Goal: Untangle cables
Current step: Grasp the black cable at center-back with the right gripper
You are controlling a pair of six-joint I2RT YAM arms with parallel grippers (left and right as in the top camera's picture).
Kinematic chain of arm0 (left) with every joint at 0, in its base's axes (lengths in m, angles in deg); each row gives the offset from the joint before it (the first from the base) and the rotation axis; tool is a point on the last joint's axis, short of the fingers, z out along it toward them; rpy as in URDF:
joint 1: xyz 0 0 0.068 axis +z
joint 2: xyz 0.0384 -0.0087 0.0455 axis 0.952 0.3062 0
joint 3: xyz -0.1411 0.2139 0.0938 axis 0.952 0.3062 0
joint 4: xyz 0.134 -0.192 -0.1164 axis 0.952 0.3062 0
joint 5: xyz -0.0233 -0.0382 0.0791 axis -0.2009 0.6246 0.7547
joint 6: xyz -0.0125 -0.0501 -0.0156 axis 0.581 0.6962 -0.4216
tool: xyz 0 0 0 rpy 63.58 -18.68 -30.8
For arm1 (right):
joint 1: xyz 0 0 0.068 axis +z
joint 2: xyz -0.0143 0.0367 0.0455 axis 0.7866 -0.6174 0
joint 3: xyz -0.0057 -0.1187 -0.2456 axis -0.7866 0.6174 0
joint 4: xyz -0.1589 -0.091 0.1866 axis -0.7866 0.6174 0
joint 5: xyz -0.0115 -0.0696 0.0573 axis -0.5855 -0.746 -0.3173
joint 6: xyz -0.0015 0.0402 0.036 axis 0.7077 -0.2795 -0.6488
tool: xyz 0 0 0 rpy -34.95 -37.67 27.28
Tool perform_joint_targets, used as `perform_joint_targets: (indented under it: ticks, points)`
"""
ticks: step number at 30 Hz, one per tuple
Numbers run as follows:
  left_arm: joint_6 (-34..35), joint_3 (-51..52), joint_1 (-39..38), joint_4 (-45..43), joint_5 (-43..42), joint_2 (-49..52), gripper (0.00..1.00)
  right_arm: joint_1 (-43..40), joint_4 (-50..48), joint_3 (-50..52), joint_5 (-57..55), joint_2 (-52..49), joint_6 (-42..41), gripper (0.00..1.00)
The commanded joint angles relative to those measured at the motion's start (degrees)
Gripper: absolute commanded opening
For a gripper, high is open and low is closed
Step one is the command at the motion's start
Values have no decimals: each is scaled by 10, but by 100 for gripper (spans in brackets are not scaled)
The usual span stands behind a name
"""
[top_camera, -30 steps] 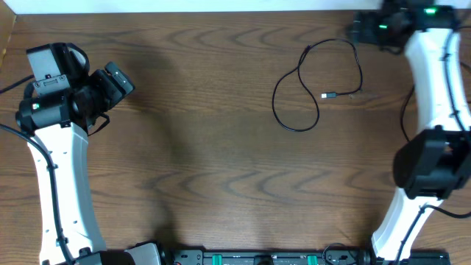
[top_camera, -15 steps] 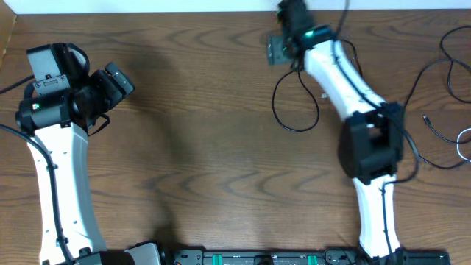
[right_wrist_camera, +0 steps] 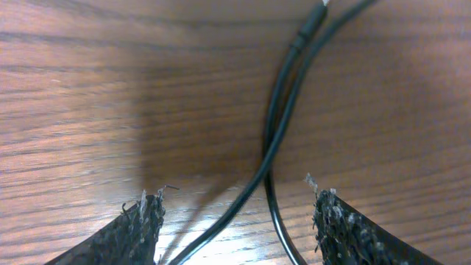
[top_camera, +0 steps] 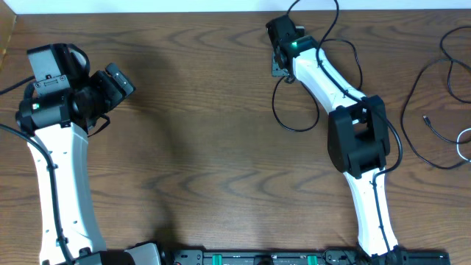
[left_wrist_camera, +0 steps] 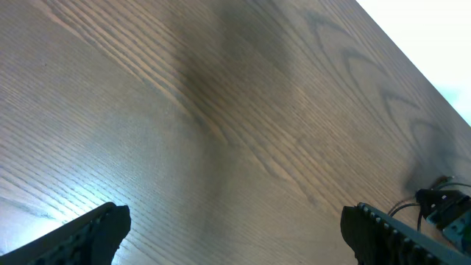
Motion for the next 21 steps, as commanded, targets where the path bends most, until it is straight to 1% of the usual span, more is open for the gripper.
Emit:
perform_joint_targets:
  ticks: [1,5,8,17,21]
  points:
    - [-8,6,1,2,2,3,96,-8,4,-3,-6,-22,-39,63]
    - [-8,6,1,2,2,3,96,-11,5,-3,5,-29,-39,59]
    - [-8,6,1,3,2,3,96,-17,6,-3,24,-33,-39,52]
    - [-8,6,1,7,2,3,96,-38,31,-2,102,-48,-38,38]
    - [-8,6,1,7,2,3,96,-40,61,-2,160,-48,3,34]
